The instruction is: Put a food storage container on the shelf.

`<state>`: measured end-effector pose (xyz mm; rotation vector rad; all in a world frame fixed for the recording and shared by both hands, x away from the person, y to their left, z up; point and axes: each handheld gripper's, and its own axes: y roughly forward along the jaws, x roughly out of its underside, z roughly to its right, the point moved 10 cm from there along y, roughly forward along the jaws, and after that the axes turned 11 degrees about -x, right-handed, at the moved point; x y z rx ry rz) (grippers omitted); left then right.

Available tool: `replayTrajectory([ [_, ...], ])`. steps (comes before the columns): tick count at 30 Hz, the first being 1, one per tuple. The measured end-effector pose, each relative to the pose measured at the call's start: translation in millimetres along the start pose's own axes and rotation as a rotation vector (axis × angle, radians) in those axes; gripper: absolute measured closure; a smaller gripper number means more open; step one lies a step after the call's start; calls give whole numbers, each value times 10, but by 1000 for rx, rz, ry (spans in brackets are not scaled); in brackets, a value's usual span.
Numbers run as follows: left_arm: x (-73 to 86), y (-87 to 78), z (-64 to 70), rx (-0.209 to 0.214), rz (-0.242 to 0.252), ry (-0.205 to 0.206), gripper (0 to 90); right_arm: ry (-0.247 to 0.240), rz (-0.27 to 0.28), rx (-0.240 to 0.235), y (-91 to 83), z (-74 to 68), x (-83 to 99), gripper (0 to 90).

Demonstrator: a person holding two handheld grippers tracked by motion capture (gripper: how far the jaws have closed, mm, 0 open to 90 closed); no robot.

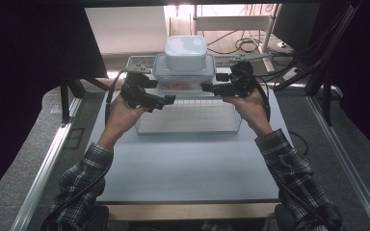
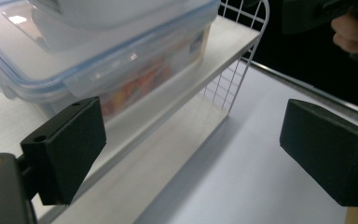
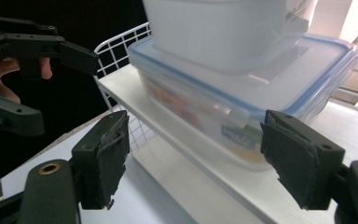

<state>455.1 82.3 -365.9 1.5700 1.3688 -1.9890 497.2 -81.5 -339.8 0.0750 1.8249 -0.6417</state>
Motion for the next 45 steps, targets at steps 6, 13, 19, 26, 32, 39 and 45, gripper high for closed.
replayTrajectory([
  [6,149,37,95,4,-6,27,45,-10,-23,-12,3,-75,129,217],
  [13,290,85,155,8,-10,36,40,-16,-40,-26,21,-132,268,194],
  [19,409,104,210,14,-24,51,36,-20,-57,-37,42,-178,391,172],
  [26,538,89,239,15,-23,41,32,-39,-75,-40,48,-213,540,142],
  [32,689,81,264,6,-30,39,32,-39,-71,-42,35,-235,672,99],
  [39,913,70,316,5,-23,22,40,-60,-88,-31,15,-286,888,56],
  [45,1108,38,332,4,-22,9,37,-78,-106,-28,-12,-340,1084,30],
])
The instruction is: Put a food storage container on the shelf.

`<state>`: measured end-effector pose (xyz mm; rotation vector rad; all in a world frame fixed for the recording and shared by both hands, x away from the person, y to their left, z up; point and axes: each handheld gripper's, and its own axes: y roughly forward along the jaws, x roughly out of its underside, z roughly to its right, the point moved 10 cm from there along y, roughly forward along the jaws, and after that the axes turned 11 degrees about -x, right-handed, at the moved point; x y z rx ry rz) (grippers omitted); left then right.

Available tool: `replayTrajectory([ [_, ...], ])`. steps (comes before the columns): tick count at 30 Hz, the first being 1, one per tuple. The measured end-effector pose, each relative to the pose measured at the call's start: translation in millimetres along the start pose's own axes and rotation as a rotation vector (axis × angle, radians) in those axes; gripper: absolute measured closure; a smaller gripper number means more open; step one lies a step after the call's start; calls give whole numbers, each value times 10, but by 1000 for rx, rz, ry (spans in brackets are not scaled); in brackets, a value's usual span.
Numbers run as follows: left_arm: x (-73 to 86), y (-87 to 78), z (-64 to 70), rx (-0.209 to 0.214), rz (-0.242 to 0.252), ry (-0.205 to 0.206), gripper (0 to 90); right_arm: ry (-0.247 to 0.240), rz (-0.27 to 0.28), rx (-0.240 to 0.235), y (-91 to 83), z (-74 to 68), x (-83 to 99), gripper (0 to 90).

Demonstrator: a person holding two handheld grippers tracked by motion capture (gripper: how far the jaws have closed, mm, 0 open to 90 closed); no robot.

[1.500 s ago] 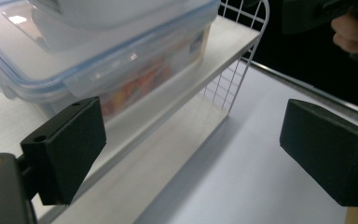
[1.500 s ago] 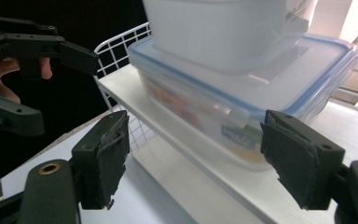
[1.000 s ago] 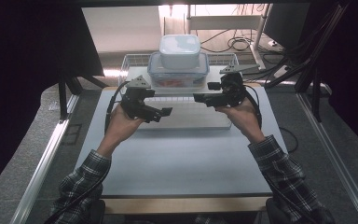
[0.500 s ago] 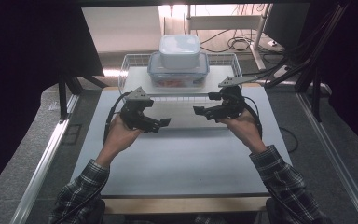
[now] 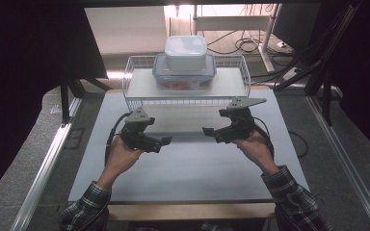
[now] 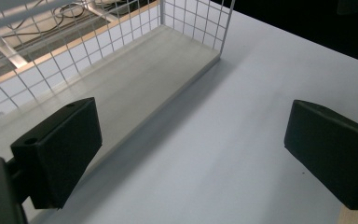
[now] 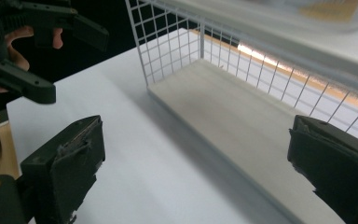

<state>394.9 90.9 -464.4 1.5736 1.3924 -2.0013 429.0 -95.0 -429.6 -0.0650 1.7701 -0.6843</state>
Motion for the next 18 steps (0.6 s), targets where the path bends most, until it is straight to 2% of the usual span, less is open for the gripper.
replayTrajectory([
  [4,126,-31,19,11,-2,-20,36,-8,-23,7,2,-38,137,23],
  [7,210,-43,28,3,-4,-21,33,-6,-36,5,6,-53,243,20],
  [15,430,-72,64,-12,20,-27,22,26,-46,15,-29,-16,502,20],
  [18,526,-68,75,-19,13,-28,23,37,-48,24,-43,3,602,14],
])
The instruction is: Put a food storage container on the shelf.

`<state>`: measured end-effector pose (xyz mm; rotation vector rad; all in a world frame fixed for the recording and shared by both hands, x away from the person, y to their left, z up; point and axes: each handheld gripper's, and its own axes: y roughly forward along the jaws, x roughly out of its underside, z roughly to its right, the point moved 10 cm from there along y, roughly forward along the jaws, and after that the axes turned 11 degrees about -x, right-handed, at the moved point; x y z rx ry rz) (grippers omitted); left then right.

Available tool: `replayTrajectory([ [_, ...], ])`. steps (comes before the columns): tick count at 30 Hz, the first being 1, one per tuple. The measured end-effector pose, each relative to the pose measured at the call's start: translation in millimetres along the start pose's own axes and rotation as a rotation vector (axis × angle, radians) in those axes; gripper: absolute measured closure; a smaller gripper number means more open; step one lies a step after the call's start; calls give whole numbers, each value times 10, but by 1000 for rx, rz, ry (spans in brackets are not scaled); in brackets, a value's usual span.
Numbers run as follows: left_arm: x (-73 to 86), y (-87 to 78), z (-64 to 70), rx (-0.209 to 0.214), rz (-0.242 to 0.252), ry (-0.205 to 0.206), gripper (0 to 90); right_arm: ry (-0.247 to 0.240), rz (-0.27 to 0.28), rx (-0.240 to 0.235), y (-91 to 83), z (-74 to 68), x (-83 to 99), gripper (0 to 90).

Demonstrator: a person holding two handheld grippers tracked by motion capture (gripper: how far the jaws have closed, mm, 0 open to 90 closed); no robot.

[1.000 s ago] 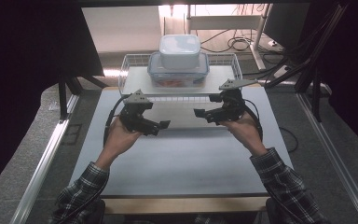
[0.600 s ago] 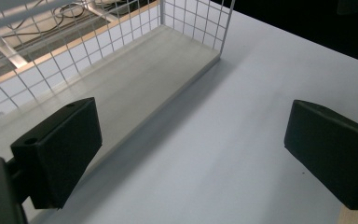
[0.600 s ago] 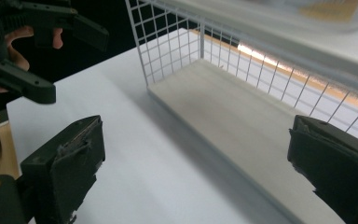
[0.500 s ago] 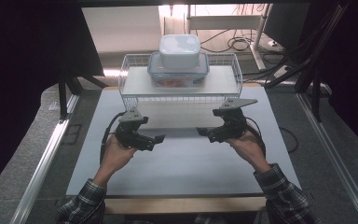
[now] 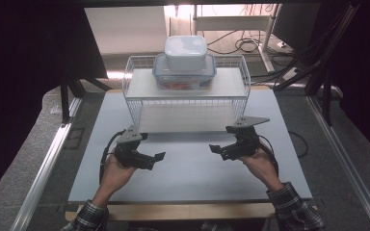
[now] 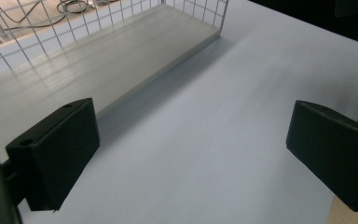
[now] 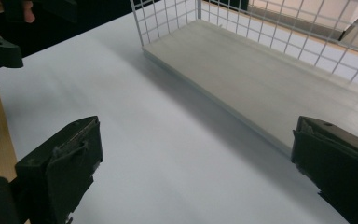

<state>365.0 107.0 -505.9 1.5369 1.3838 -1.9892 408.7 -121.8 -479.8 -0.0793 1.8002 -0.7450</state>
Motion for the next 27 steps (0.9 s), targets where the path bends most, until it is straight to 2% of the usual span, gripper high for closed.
replayTrajectory([
  [5,143,14,-1,-20,-14,5,23,28,-4,35,9,40,191,4],
  [12,388,20,-29,-65,-24,-6,20,37,-11,76,1,61,411,0],
  [17,570,39,-41,-89,-57,-4,16,33,-18,93,-1,66,524,0],
  [21,708,79,4,-81,-91,-12,12,25,-30,101,-6,63,618,0],
  [27,869,171,69,-77,-152,25,6,0,-62,122,11,55,765,0],
])
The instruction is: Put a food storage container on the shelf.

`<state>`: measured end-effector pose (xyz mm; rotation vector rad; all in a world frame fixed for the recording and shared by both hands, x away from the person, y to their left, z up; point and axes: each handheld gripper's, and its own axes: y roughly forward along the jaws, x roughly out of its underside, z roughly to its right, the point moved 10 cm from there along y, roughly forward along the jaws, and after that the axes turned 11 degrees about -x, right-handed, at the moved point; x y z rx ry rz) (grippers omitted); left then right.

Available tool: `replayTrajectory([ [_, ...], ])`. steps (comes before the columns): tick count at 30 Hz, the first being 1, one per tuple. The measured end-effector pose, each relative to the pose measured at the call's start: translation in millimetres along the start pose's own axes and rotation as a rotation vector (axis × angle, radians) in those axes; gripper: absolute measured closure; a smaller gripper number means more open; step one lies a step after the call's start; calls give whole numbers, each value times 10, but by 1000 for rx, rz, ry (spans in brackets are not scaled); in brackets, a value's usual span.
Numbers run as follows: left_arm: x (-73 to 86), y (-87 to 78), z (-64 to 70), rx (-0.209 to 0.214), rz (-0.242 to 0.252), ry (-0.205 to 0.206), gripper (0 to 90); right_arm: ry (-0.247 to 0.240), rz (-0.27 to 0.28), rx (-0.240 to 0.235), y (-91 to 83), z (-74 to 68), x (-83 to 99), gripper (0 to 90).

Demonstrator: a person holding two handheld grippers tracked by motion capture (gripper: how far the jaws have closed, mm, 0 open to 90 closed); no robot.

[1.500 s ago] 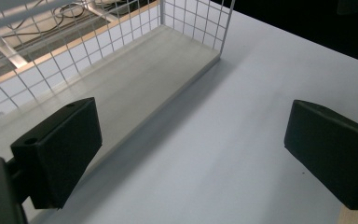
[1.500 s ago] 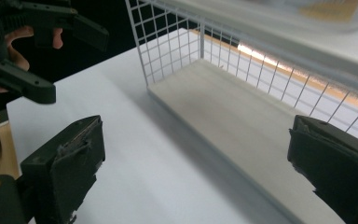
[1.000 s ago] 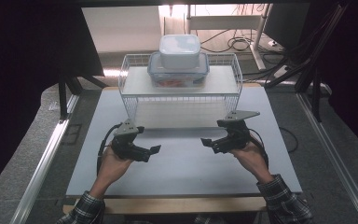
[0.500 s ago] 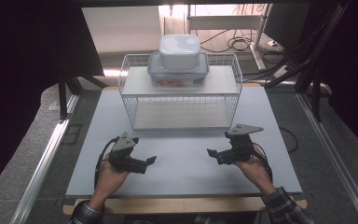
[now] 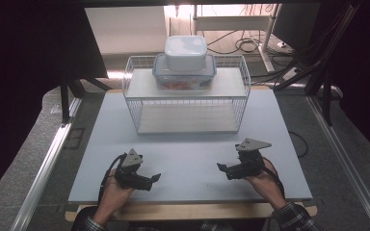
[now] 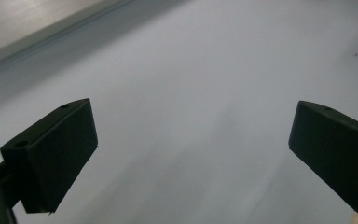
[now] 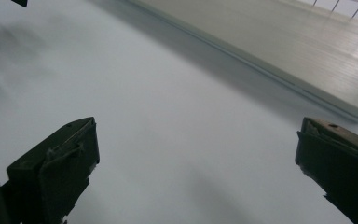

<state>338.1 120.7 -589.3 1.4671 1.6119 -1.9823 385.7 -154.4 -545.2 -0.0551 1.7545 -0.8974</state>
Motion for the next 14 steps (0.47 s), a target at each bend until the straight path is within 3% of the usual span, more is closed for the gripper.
replayTrajectory([
  [3,55,46,11,-2,-33,19,0,-5,-26,-9,43,-30,91,0],
  [9,149,110,-5,2,-82,18,0,9,-80,-35,145,-81,245,0],
  [14,133,106,-20,4,-71,4,0,-5,-108,-39,217,-128,286,0],
])
